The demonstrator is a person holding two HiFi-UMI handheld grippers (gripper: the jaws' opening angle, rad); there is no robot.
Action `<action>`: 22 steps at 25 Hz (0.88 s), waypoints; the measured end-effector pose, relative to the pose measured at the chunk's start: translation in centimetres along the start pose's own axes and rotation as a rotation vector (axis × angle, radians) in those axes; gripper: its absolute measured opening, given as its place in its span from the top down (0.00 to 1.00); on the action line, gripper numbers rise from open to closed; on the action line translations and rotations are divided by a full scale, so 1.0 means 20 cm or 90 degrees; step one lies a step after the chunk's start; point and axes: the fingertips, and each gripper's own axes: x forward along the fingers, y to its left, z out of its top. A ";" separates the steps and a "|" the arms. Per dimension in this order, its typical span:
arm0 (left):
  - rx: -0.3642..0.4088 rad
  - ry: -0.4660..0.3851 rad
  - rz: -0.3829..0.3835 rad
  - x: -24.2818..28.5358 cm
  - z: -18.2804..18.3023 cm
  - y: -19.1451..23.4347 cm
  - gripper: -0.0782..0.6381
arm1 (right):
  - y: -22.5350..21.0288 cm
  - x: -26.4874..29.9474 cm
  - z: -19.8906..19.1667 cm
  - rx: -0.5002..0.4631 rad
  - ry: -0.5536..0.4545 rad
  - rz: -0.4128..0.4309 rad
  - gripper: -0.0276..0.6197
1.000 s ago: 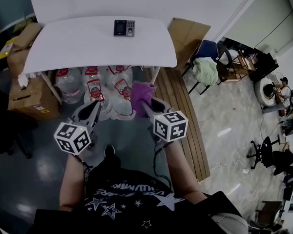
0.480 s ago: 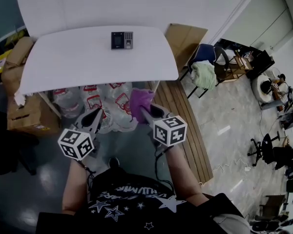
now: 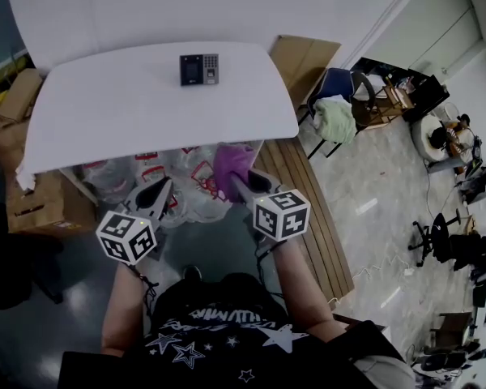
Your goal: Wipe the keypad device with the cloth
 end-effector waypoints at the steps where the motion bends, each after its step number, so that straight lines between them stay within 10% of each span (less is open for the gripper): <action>1: -0.001 0.001 0.000 0.01 0.00 0.02 0.88 | 0.00 0.02 0.00 0.001 0.000 -0.001 0.81; 22: 0.000 0.006 0.074 0.39 0.10 0.06 0.88 | -0.36 0.31 0.23 0.010 -0.004 0.096 0.81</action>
